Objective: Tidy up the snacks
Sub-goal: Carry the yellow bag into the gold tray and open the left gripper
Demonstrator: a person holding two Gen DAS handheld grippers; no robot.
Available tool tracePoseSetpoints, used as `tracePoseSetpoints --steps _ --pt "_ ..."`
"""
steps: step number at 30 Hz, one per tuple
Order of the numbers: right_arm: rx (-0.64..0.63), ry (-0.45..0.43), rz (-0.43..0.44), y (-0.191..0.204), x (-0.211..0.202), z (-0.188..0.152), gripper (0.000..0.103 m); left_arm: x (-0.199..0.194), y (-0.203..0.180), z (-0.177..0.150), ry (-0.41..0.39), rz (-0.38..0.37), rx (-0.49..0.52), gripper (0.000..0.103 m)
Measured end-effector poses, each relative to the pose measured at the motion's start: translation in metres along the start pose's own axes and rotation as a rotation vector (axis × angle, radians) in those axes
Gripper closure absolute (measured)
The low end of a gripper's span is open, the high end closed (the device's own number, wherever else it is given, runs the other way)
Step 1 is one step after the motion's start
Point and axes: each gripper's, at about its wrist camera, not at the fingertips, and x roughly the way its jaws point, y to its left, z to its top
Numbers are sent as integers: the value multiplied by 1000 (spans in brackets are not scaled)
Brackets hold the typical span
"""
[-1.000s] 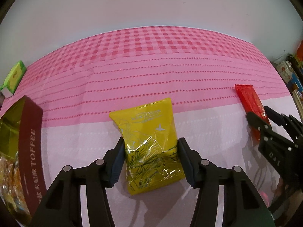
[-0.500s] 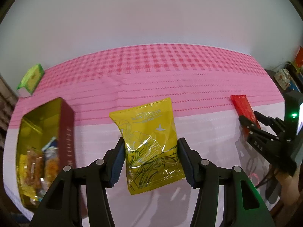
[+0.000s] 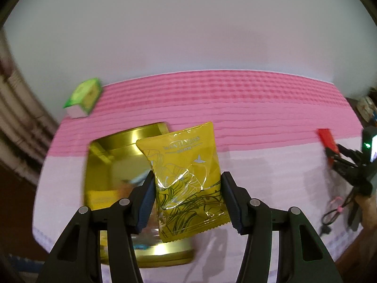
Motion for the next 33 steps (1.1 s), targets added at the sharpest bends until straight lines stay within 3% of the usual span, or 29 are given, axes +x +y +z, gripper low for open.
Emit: tracePoseSetpoints --steps 5,13,24,33 --pt "0 0 -1 0 0 0 56 -8 58 -5 2 75 -55 48" --pt "-2 0 -3 0 0 0 56 -4 105 -19 31 82 -75 48" --pt "-6 -1 -7 0 0 1 56 34 108 -43 126 82 -46 48" --pt "-7 -1 -8 0 -1 1 56 49 98 -58 149 20 -41 48"
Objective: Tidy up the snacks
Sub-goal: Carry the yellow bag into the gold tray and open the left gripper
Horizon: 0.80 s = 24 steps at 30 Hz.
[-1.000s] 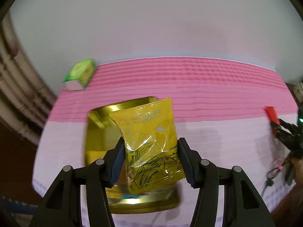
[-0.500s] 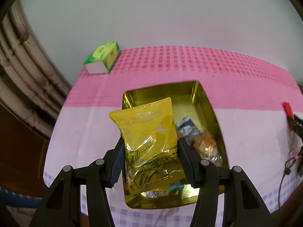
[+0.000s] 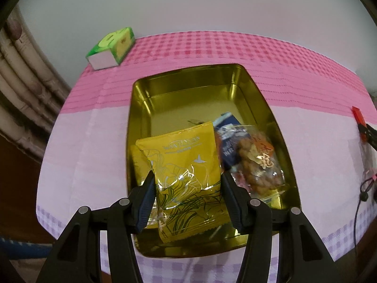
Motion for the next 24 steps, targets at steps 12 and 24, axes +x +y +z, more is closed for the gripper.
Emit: tracePoseSetpoints --steps 12,24 --pt "-1 0 2 -1 1 0 56 1 -10 -3 -2 11 13 47" --pt "2 -1 7 -2 1 0 57 -3 -18 -7 -19 25 23 31"
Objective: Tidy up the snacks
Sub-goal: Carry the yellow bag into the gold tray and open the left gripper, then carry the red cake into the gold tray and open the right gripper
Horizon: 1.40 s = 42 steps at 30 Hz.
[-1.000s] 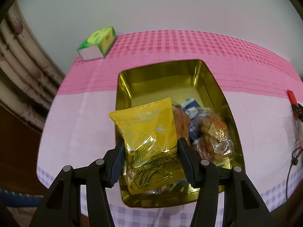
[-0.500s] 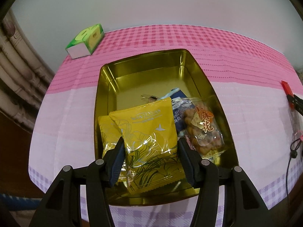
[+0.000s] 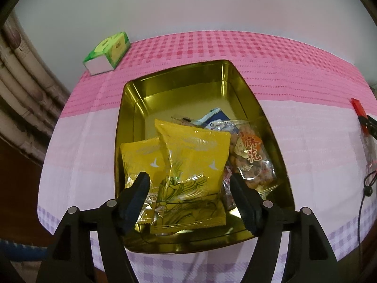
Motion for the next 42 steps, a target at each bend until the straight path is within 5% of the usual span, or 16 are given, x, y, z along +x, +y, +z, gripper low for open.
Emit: tracePoseSetpoints --steps 26,42 --pt "28 27 -23 29 -21 1 64 -35 14 -4 -122 58 -72 25" --pt "-88 -16 159 150 -85 23 64 -50 47 -23 -152 116 -156 23"
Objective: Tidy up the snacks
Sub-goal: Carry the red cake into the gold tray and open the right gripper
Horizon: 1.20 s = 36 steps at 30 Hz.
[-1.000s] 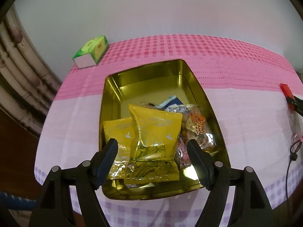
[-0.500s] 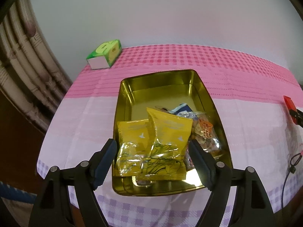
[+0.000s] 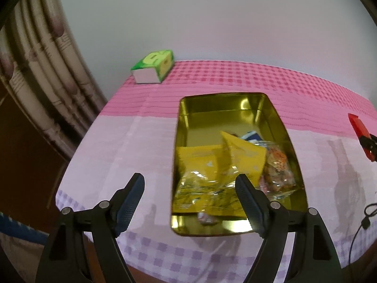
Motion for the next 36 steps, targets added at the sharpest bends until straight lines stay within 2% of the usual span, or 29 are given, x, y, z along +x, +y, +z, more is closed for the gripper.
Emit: tracePoseSetpoints --steps 10,21,26,36 --pt "-85 0 146 101 -19 18 64 -6 34 -11 2 38 -54 23" --pt "-185 74 186 190 -1 6 64 -3 57 -16 24 30 -120 23" --pt "-200 92 179 209 11 4 64 -1 59 -15 28 43 -120 23" --pt "-180 112 171 221 26 1 64 1 62 -15 35 35 -135 23"
